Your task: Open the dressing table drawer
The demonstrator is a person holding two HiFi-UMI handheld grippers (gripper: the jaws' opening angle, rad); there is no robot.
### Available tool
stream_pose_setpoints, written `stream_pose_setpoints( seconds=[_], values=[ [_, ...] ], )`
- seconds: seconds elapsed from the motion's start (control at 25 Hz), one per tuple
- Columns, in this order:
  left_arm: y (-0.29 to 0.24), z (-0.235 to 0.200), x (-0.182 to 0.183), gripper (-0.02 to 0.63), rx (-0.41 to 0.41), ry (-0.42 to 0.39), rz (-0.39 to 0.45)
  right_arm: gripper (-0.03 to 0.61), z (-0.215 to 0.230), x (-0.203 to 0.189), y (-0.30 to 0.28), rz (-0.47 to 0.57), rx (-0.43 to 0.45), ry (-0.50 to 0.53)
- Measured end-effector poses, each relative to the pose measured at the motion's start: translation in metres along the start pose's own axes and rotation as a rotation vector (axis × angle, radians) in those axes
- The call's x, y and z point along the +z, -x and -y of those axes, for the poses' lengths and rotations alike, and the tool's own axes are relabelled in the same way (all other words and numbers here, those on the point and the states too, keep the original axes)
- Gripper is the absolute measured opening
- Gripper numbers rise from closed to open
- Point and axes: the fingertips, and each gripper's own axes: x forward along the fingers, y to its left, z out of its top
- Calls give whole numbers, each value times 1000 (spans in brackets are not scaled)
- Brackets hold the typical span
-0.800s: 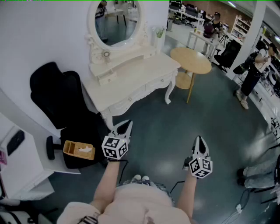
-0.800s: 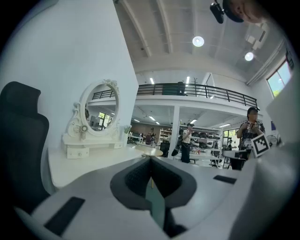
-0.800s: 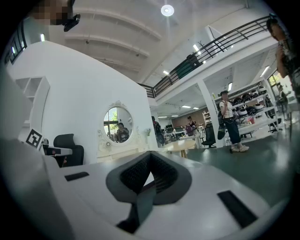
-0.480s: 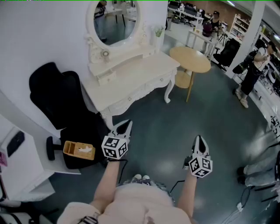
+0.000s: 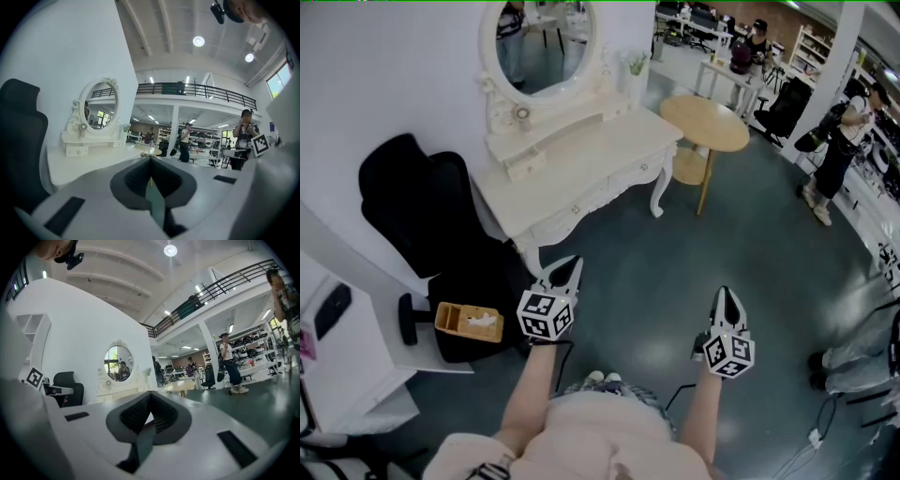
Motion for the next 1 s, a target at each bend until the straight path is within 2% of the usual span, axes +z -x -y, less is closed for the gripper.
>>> stream_pose_setpoints(
  seconds=[0.36,0.68,0.72,1.0],
  values=[
    [1,-3,-2,26,-2,3,-4,15,-8,-2,-4,11,37,-47],
    [2,-8,-4,26,-4,8,-9,15,-27,-1,-9,-5,93,10],
    [2,-8,-4,26,-5,9,-10,29,-30,-1,-10,-5,102,12],
    [3,-16,-8,26,-8,17,-22,299,-40,8,-15,39,110,-17]
  ],
)
